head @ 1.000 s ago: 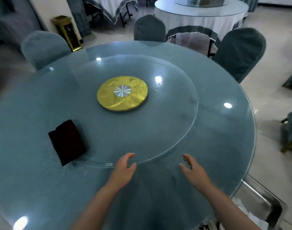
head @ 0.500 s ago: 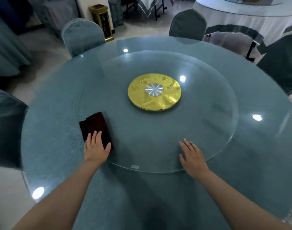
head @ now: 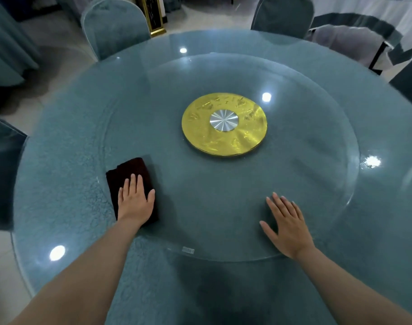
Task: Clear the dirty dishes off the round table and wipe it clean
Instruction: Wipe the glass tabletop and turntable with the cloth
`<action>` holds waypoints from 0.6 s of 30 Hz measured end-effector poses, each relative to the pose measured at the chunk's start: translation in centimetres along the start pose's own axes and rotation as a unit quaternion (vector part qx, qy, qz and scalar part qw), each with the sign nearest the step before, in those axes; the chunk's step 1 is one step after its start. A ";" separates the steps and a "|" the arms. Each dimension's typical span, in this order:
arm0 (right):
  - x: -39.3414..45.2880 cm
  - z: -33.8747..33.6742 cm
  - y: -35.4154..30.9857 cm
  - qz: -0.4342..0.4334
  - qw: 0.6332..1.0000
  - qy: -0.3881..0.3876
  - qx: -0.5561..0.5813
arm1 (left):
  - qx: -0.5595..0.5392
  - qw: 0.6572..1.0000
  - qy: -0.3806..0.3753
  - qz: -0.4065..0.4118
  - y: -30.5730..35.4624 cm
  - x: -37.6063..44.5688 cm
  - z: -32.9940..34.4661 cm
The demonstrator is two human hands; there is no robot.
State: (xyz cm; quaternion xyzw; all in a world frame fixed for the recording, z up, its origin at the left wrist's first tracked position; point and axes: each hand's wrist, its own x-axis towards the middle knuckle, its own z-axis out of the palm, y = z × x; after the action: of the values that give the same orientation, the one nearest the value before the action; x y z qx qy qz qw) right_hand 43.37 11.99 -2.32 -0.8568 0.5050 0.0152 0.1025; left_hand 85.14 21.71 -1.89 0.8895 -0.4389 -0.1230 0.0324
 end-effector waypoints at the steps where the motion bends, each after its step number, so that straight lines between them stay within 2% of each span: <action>1: 0.0 0.1 0.1 0.000 1.000 0.007 0.000 | 0.012 1.000 0.012 0.013 0.4 -0.7 0.4; 5: 0.2 0.3 0.7 0.006 0.999 0.026 0.025 | 0.048 0.991 0.029 0.118 2.9 -5.3 2.1; 8: 0.7 0.2 1.1 0.030 0.997 0.044 0.062 | 0.056 0.965 0.028 0.254 6.5 -10.4 4.3; 11: 0.7 0.6 1.7 0.018 0.997 0.052 0.050 | 0.064 0.945 0.009 0.321 7.7 -10.7 4.2; 13: 0.9 0.8 2.1 0.014 0.997 0.059 0.051 | 0.069 0.951 0.012 0.303 6.0 -6.9 3.7; 14: 0.9 0.8 2.2 0.012 0.997 0.062 0.051 | 0.064 0.962 0.019 0.266 4.8 -4.2 3.3; 16: 0.9 0.7 2.1 0.011 0.997 0.064 0.048 | 0.039 0.988 0.034 0.148 2.1 1.4 2.0; 18: 1.0 0.7 2.0 0.009 0.997 0.063 0.039 | 0.024 0.997 0.043 0.057 0.5 6.1 0.6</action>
State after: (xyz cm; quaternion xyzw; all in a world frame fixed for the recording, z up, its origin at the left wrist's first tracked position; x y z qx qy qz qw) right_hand 42.18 10.37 -3.48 -0.8465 0.5188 -0.0582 0.1039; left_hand 88.16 16.57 -3.53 0.8678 -0.4903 -0.0722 0.0363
